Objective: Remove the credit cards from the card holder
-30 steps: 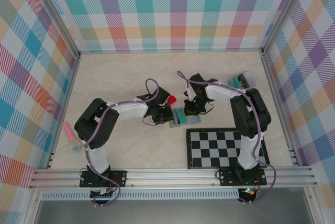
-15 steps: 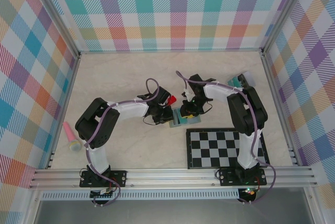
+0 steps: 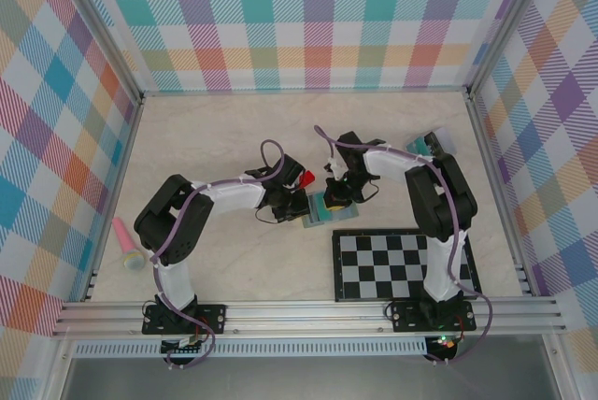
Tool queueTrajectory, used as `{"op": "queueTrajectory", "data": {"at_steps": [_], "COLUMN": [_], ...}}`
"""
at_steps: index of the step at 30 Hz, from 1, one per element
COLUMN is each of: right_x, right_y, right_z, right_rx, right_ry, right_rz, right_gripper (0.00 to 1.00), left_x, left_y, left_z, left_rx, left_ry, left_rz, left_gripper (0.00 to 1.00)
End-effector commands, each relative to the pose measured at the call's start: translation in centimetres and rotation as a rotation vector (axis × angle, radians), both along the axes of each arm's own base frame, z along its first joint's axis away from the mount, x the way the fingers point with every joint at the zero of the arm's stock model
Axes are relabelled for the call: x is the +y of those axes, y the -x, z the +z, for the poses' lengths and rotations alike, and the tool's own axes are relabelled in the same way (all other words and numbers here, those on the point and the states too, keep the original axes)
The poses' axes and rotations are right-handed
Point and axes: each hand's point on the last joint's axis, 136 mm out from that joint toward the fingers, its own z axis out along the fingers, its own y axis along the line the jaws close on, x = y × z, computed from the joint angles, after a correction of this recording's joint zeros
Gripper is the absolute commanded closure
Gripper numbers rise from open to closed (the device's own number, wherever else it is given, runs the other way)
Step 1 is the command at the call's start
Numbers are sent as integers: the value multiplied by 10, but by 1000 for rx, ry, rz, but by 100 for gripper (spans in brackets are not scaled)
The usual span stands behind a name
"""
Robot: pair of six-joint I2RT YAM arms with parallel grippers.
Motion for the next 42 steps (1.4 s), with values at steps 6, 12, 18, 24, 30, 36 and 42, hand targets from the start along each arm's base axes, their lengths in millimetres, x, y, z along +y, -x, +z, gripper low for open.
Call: {"op": "queueTrajectory", "data": {"at_steps": [6, 12, 18, 24, 30, 36, 42], "right_x": [-23, -14, 2, 12, 21, 21, 21], "right_y": [-1, 1, 11, 18, 28, 28, 28], "right_z": [38, 80, 114, 150, 187, 197, 200], "right_rx": [-141, -206, -210, -195, -183, -127, -115], "right_ry": [13, -109, -317, -549, -742, -832, -854], "right_rz": [-30, -15, 13, 24, 87, 95, 100], "right_gripper": [100, 100, 100, 100, 100, 100, 100], "left_x": [7, 7, 11, 5, -5, -8, -10], "left_y": [10, 5, -3, -6, -12, -13, -14], "left_z": [19, 68, 116, 150, 167, 185, 192], "left_rx": [-21, -110, -189, -208, -200, -265, -299], "left_ry": [7, 77, 252, 495, 723, 814, 842], "left_rz": [-65, -75, -22, -2, 9, -33, -53], "left_gripper": [78, 57, 35, 25, 26, 41, 63]}}
